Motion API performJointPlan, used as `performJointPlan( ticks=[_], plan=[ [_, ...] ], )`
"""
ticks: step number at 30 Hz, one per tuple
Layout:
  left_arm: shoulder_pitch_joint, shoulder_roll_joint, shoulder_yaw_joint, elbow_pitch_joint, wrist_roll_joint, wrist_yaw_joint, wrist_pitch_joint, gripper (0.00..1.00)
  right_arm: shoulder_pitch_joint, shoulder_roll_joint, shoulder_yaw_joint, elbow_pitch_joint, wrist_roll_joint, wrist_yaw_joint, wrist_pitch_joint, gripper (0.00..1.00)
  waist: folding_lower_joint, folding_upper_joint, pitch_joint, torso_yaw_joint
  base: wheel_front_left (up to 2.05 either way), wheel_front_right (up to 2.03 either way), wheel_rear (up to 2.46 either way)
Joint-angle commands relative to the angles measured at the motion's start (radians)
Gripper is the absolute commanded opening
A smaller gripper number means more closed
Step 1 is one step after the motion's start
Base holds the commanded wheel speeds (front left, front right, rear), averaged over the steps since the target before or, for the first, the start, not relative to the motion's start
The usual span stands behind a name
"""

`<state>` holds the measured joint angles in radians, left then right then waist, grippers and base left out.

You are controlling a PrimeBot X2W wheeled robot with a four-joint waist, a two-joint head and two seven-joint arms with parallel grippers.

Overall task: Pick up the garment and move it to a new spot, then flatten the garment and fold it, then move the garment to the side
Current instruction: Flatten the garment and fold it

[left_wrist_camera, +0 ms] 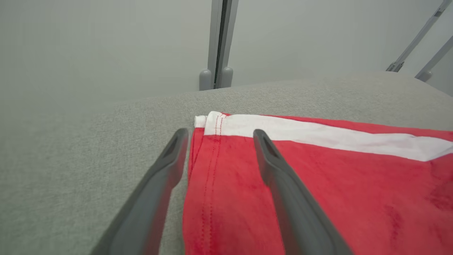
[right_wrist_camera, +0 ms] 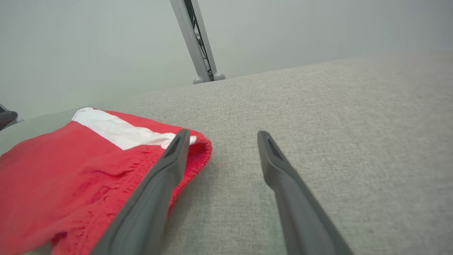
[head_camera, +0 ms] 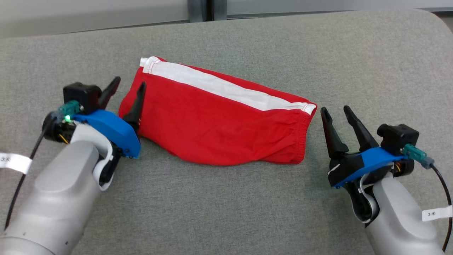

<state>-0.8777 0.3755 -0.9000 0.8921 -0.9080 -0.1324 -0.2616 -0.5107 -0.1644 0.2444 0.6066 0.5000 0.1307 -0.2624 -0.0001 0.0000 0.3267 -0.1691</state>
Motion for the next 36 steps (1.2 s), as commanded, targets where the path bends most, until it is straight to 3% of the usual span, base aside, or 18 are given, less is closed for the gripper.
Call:
performJointPlan(
  ticks=[1, 11, 23, 24, 25, 36],
  plan=[
    [0.02, -0.012, 0.013, 0.007, -0.005, 0.004, -0.005, 1.0, 0.025, 0.015, -0.032, -0.007, -0.04, 0.0, -0.003, 1.0, 0.0001, 0.0, -0.005, 0.002, 0.0, 0.0, 0.0],
    [0.059, -0.06, -0.013, 0.116, -0.034, 0.004, -0.004, 1.0, 0.092, 0.06, -0.152, -0.03, -0.262, 0.0, -0.003, 1.0, 0.0001, 0.0, -0.028, 0.002, 0.0, 0.0, 0.0],
    [0.052, -0.138, -0.054, 0.284, -0.039, 0.003, 0.071, 1.0, 0.127, 0.102, -0.19, -0.039, -0.34, 0.0, -0.003, 1.0, 0.0001, 0.0, -0.026, -0.011, 0.0, 0.0, 0.0],
    [0.055, -0.141, -0.056, 0.291, -0.043, 0.002, 0.077, 0.69, 0.128, 0.104, -0.191, -0.038, -0.341, 0.0, -0.003, 1.0, 0.0001, 0.0, -0.027, -0.011, 0.0, 0.0, 0.0],
    [0.057, -0.143, -0.058, 0.295, -0.044, 0.002, 0.079, 0.0, 0.128, 0.105, -0.192, -0.037, -0.34, 0.0, -0.003, 1.0, 0.0001, 0.0, -0.028, -0.012, 0.0, 0.0, 0.0],
    [0.11, -0.165, -0.031, 0.286, -0.083, 0.002, 0.009, 0.0, 0.164, 0.11, -0.223, -0.021, -0.355, 0.0, -0.003, 1.0, 0.0001, 0.0, -0.111, 0.03, 0.0, 0.0, 0.0]
  ],
)
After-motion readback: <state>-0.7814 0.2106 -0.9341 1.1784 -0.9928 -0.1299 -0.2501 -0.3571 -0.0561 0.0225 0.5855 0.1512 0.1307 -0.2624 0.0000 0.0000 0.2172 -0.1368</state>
